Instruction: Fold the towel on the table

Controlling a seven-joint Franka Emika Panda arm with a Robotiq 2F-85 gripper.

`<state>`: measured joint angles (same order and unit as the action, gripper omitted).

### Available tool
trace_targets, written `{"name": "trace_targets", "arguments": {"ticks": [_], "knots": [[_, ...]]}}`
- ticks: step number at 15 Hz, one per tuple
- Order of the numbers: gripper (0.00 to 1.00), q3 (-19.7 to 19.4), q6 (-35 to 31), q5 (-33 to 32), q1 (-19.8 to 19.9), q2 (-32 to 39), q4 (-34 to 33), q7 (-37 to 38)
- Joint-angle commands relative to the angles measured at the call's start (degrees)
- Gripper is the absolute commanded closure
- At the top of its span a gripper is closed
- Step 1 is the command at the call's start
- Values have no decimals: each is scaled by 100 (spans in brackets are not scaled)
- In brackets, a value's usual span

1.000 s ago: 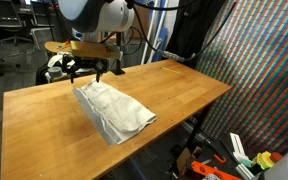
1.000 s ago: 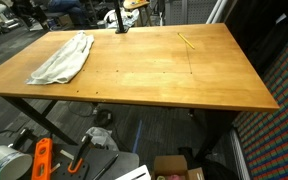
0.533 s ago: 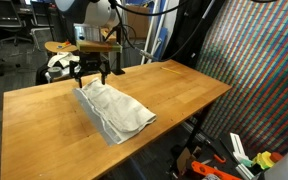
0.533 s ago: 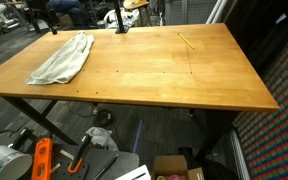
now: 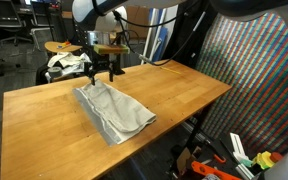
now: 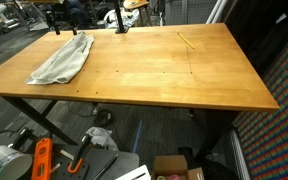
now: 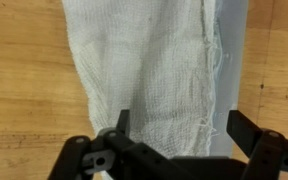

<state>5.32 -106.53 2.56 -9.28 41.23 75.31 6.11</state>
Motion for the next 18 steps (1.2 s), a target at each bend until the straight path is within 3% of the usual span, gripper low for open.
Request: {"name": "trace_targets", "arguments": {"ticks": [1, 7, 18], "knots": [[0, -6, 22, 32, 130, 298, -403, -349], [0, -45, 3, -7, 357, 502, -603, -713], [0, -304, -1980, -537, 235, 564, 21, -618]]}}
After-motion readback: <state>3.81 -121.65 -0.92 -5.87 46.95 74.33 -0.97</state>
